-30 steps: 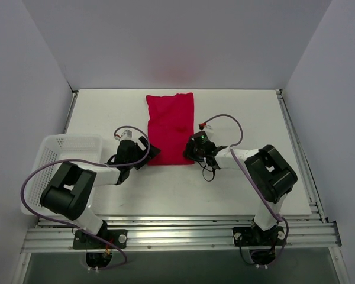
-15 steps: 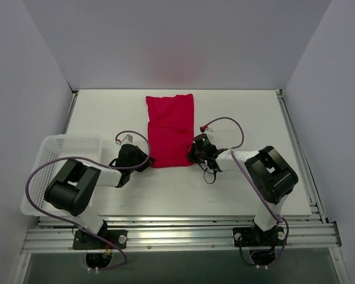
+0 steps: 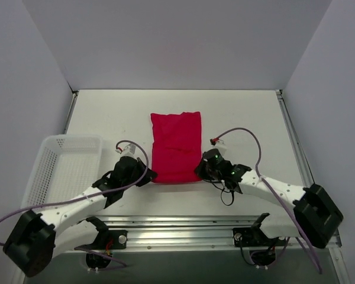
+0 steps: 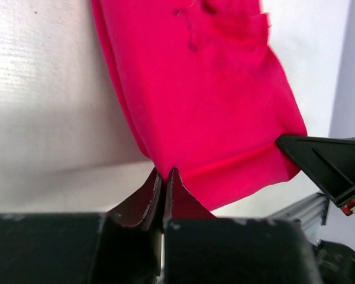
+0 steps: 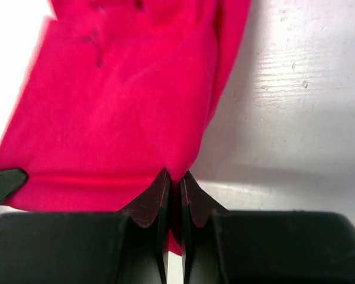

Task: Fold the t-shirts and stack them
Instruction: Grab one side of the 2/3 rectangular tshirt with both arms, then fold the long partially folded tshirt into a neat square

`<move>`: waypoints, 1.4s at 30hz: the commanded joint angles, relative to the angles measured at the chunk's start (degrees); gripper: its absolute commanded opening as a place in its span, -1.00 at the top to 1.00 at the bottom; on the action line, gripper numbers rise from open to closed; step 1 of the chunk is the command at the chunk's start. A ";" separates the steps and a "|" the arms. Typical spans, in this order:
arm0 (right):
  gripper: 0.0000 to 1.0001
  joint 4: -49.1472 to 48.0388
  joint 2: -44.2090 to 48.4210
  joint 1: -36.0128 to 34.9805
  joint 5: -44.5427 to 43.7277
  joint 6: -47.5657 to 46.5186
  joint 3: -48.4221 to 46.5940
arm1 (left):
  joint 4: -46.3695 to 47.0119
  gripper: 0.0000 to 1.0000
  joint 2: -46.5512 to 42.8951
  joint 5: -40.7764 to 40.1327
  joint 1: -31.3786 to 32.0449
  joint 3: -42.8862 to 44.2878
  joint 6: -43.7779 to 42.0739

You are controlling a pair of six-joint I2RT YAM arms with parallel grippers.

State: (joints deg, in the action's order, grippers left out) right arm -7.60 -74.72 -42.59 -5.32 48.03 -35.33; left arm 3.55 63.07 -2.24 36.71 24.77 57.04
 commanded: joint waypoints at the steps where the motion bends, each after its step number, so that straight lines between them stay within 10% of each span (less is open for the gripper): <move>1: 1.00 10.92 8.52 -0.57 -5.84 1.63 -1.48 | -15.05 0.95 -10.12 -4.17 0.91 3.96 0.27; 6: 1.00 17.07 10.04 -0.22 -10.05 -1.62 -8.86 | -21.56 0.93 -13.33 -6.45 0.73 12.64 -3.06; 34: 1.00 17.17 -23.61 13.40 -2.07 -11.55 -40.14 | -11.02 0.88 31.22 17.08 -18.06 45.84 -13.09; 36: 0.24 21.02 -34.31 16.82 -1.63 -12.52 -53.38 | -14.61 0.56 41.36 18.06 -20.09 54.10 -15.36; 37: -0.27 24.61 -43.32 18.14 -2.58 -12.44 -60.05 | -15.76 -0.80 45.35 19.89 -21.32 59.20 -16.16; 38: -0.99 31.08 -47.32 20.16 -3.37 -12.52 -66.99 | -20.47 -0.88 50.26 25.21 -23.94 71.69 -16.95; 42: -1.00 38.45 -56.42 23.07 -5.75 -15.07 -89.90 | -27.72 -0.88 66.02 32.82 -29.23 91.23 -13.37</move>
State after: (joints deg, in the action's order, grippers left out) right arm 18.39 -130.76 -21.87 -8.01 35.38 -117.45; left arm -16.73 125.29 22.46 12.14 107.61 43.05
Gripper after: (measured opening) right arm 0.995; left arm 0.938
